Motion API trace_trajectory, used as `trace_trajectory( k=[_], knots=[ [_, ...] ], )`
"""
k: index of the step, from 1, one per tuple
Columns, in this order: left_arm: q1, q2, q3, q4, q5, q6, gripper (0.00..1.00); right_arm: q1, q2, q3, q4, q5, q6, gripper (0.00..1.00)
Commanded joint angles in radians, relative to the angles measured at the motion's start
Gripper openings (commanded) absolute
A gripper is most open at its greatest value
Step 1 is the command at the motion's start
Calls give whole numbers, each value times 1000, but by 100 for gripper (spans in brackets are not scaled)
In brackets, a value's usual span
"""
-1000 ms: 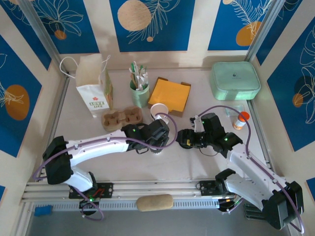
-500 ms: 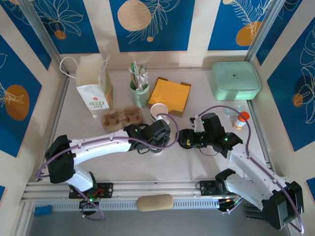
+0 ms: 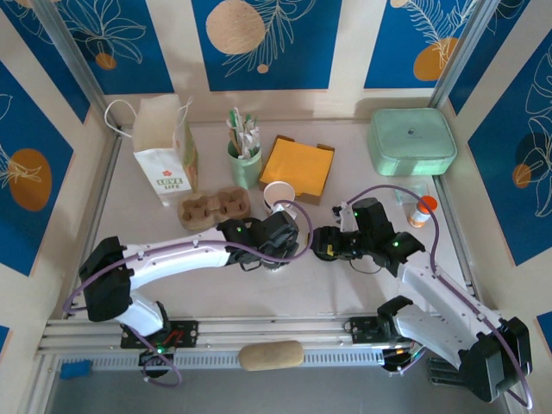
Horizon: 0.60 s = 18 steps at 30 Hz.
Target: Pack the takeout coffee
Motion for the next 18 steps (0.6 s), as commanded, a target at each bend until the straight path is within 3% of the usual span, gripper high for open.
trace_trajectory(
  k=[1, 13, 18],
  knots=[
    [-10, 4, 0, -5, 4, -4, 85, -6, 6, 19, 3, -27, -19, 69],
    [-1, -67, 83, -11, 43, 4, 100, -7, 20, 55, -36, -29, -44, 71],
    [24, -140, 94, -41, 63, -2, 99, 4, 62, 97, -83, -24, -71, 71]
  ],
)
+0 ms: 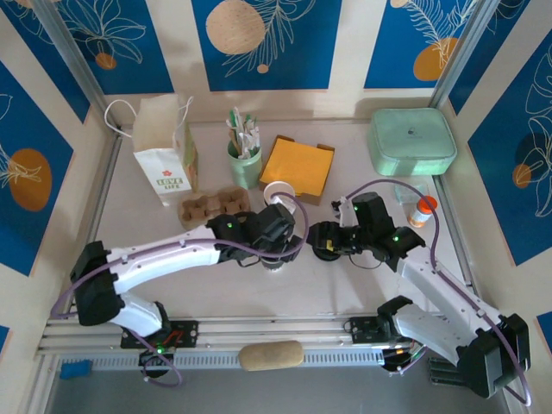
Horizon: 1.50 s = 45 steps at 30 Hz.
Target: Pack the takeout coffee
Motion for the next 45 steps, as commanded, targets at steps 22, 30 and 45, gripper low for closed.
trace_trajectory(
  k=[22, 30, 45],
  knots=[
    [308, -267, -361, 118, 302, -117, 99, 191, 277, 197, -65, 87, -66, 71],
    [313, -263, -352, 141, 307, -118, 99, 207, 330, 212, -48, 90, -66, 71],
    [314, -219, -392, 168, 320, -120, 99, 216, 348, 158, -17, 110, -52, 71]
  ],
)
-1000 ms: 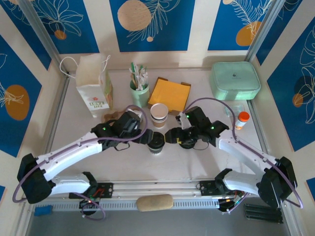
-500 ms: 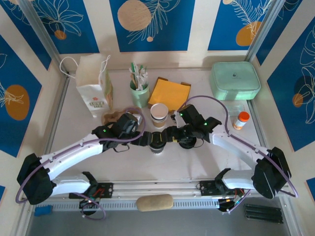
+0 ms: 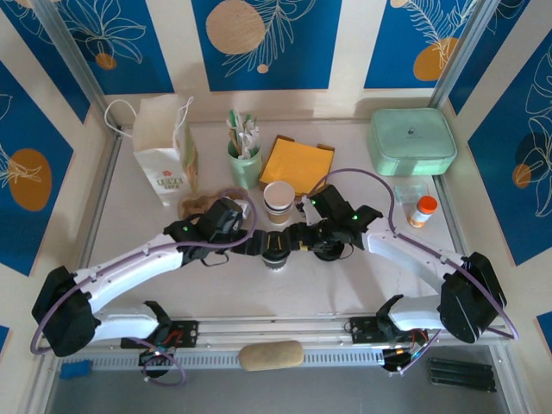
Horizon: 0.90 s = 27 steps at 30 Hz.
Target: Pack the takeout coffee
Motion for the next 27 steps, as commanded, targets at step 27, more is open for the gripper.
trace_trajectory(
  k=[27],
  knots=[
    [9, 25, -87, 37, 19, -34, 100, -7, -70, -25, -18, -7, 17, 71]
  ],
)
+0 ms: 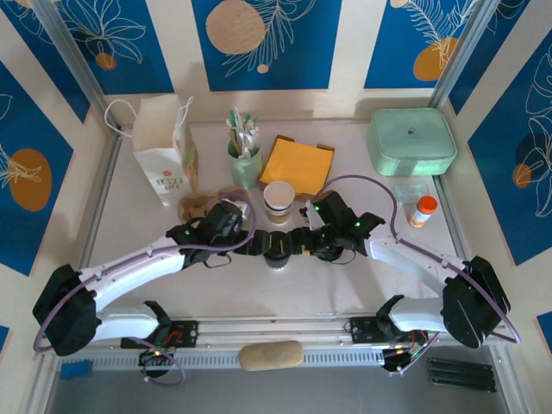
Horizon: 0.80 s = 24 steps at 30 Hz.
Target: Pack the takeout coffee
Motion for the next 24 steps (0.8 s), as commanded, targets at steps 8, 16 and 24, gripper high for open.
trace_trajectory(
  k=[8, 16, 24],
  knots=[
    [4, 24, -20, -76, 1, 11, 100, -57, -110, 35, -102, -14, -17, 69],
    [3, 27, -6, -84, -1, 21, 100, -115, -103, -27, -77, -55, -14, 60],
    [4, 38, -3, -78, 2, 18, 100, -91, -48, -6, -39, -64, -11, 60]
  ],
)
